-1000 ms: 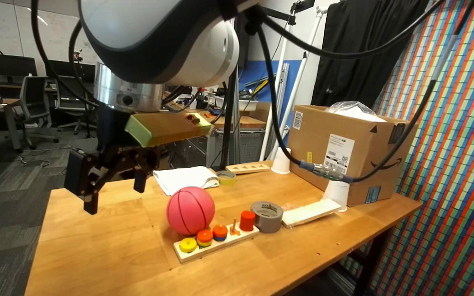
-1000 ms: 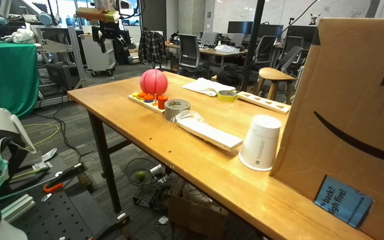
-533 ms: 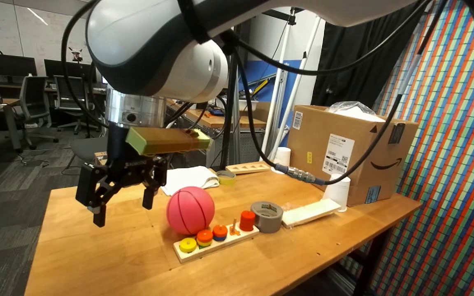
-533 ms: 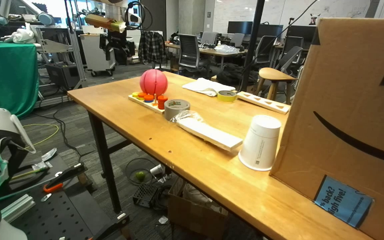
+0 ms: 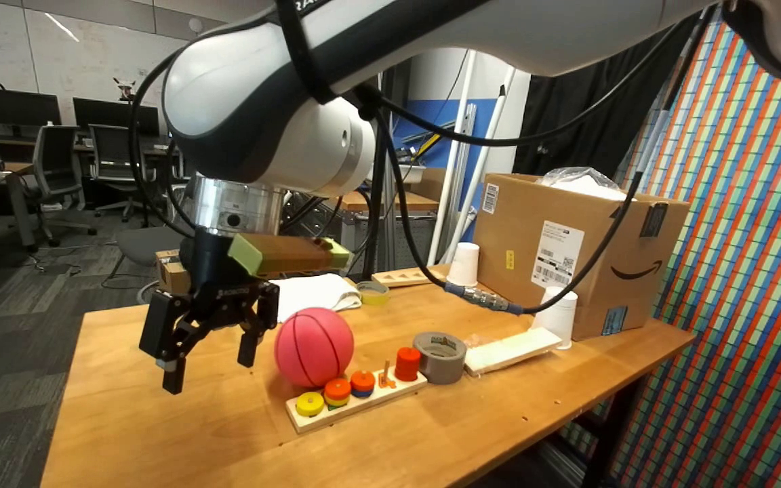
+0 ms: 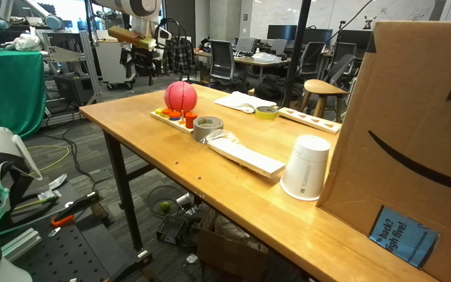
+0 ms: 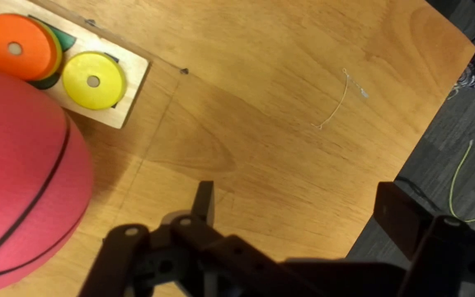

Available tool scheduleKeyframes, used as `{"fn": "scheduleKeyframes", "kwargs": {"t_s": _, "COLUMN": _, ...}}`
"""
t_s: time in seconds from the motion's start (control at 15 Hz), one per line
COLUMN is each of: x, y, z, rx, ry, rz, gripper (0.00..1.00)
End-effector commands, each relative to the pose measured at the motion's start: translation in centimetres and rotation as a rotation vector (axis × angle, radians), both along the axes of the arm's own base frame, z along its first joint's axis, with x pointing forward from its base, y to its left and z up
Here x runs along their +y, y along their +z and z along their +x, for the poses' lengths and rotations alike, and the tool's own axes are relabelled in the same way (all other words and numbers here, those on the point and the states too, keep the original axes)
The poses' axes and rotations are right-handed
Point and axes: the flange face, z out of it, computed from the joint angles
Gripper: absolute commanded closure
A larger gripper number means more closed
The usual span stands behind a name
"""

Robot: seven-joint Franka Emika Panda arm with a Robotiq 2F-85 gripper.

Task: Move the basketball to the right

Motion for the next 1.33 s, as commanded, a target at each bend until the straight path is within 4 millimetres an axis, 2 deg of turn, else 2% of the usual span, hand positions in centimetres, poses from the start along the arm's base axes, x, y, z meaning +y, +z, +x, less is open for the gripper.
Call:
{"fn": "scheduleKeyframes", "kwargs": {"t_s": 0.0, "x": -2.0, "y": 0.1, "z": 1.6, "rx": -0.014, "ry": 0.061, "rz": 0.040, "gripper": 0.00}}
{"fn": "scheduleKeyframes", "kwargs": {"t_s": 0.27, "x": -6.0, "y": -0.5, "z": 3.4, "rx": 0.008, "ry": 0.029, "rz": 0.049, "gripper": 0.00}}
{"fn": "scheduleKeyframes", "kwargs": {"t_s": 0.4, "x": -10.2, "y": 0.1, "z": 4.9, "rx": -0.016, "ry": -0.036, "rz": 0.012, "gripper": 0.00}}
{"fn": "scheduleKeyframes", "kwargs": {"t_s": 0.47, "x": -13.6, "y": 1.9, "z": 5.7, "rx": -0.060, "ry": -0.084, "rz": -0.028, "gripper": 0.00}}
{"fn": "scheduleKeyframes", "kwargs": {"t_s": 0.67, "x": -19.7, "y": 6.4, "z": 6.7, "rx": -0.181, "ry": -0.207, "rz": -0.063, "gripper": 0.00}}
{"fn": "scheduleKeyframes", "kwargs": {"t_s": 0.8, "x": -24.1, "y": 10.0, "z": 6.5, "rx": -0.268, "ry": -0.269, "rz": -0.074, "gripper": 0.00}}
{"fn": "scheduleKeyframes", "kwargs": {"t_s": 0.93, "x": -27.4, "y": 13.6, "z": 4.8, "rx": -0.372, "ry": -0.274, "rz": -0.112, "gripper": 0.00}}
{"fn": "scheduleKeyframes", "kwargs": {"t_s": 1.0, "x": -28.3, "y": 14.8, "z": 3.3, "rx": -0.402, "ry": -0.260, "rz": -0.130, "gripper": 0.00}}
{"fn": "scheduleKeyframes", "kwargs": {"t_s": 1.07, "x": -28.0, "y": 14.6, "z": 2.1, "rx": -0.401, "ry": -0.232, "rz": -0.130, "gripper": 0.00}}
{"fn": "scheduleKeyframes", "kwargs": {"t_s": 1.27, "x": -25.1, "y": 12.9, "z": -2.5, "rx": -0.368, "ry": -0.132, "rz": -0.061, "gripper": 0.00}}
